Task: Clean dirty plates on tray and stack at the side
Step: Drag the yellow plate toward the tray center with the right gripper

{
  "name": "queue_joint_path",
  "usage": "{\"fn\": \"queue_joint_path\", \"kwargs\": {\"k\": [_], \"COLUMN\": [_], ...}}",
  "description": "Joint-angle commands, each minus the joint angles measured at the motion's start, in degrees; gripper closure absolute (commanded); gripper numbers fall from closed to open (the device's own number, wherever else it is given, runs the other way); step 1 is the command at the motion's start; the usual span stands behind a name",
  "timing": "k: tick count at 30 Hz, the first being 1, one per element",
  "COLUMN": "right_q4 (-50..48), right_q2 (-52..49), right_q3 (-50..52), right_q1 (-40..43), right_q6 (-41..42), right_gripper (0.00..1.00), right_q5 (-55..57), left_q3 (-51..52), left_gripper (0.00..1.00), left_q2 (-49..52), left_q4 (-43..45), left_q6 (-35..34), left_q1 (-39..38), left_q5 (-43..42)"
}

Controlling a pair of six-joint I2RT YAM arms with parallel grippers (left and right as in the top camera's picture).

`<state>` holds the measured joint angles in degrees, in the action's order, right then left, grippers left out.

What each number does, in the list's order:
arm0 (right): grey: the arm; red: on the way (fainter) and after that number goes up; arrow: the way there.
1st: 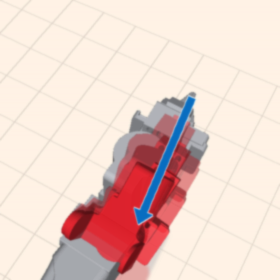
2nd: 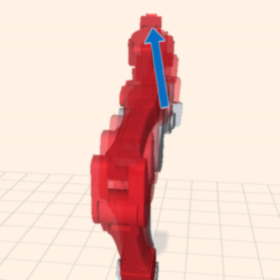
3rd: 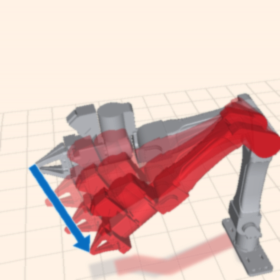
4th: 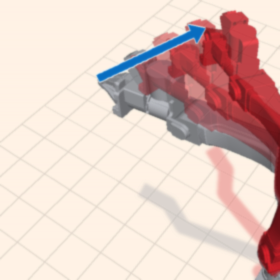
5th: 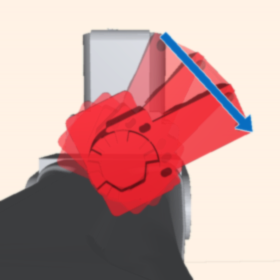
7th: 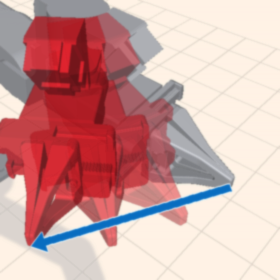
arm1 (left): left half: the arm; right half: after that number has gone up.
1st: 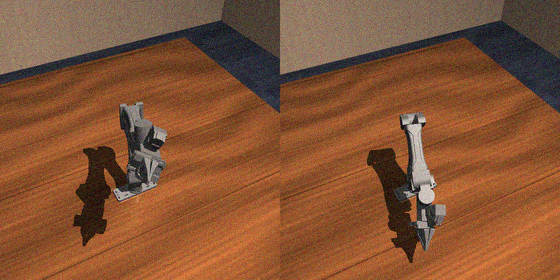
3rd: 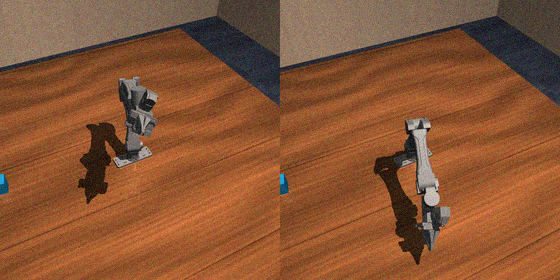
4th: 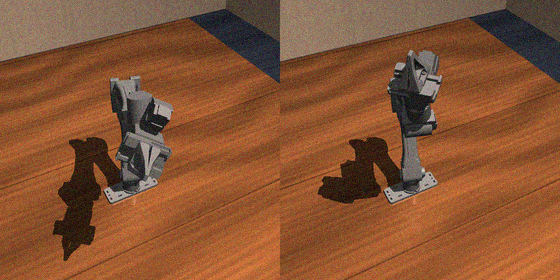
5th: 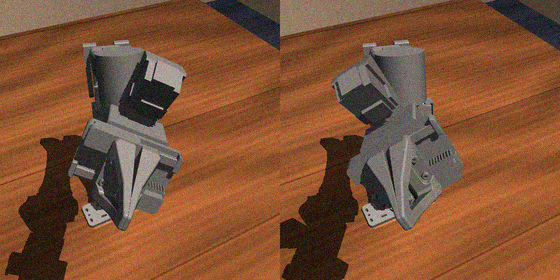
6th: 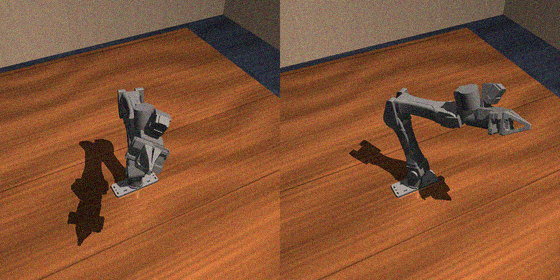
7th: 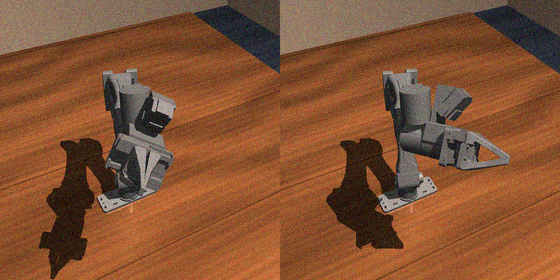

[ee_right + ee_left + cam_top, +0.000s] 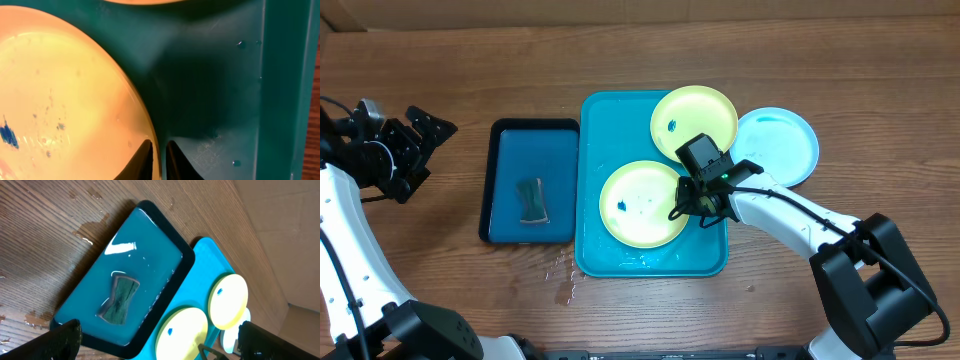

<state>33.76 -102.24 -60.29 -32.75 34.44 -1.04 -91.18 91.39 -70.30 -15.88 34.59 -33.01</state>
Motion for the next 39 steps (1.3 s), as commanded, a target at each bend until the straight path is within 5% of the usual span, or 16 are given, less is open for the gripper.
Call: {"fn": "queue_joint_path", "kwargs": {"k": [1,11,14,18,26,39], "right_q4": [-0.33,1.05,1.05,1.05,1.27,1.44], "right_q2": [-0.33,-0.33,-0.33,-0.33,-0.33,-0.33], "right_q3": [0.28,0.28,0.28,0.28,0.28,0.28], "right_q1": [-0.02,0.24,0.24,0.24,0.24,0.24], "right_q6": [0.04,6.14,6.08,6.1,6.08,6.08], "right_gripper": [0.94,0.96,0.82,0.8,0.96,0.96], "right_q5": [-0.35,-1.46,-1.57,-1.57,-1.14,-1.16], "left_q3": [-0.92,-0.92,-0.92,-0.92,-0.92,-0.92], "left_gripper": [0.0,0.0,0.0,0.0,0.0,0.0], "left_q2": [-0.33,-0.33,-0.33,-0.33,-0.33,-0.33], "left_q4": [0.04,0.07,0.04,0.07,0.04,0.7], "left_q6": [1.75,1.73,1.75,1.73,1.73,-2.38], "left_q1": [-0.11,-0.11,-0.11,-0.11,-0.11,-0.11], "left_q5": [-0.9,-0.87,-0.9,-0.9,-0.87,-1.05]}}
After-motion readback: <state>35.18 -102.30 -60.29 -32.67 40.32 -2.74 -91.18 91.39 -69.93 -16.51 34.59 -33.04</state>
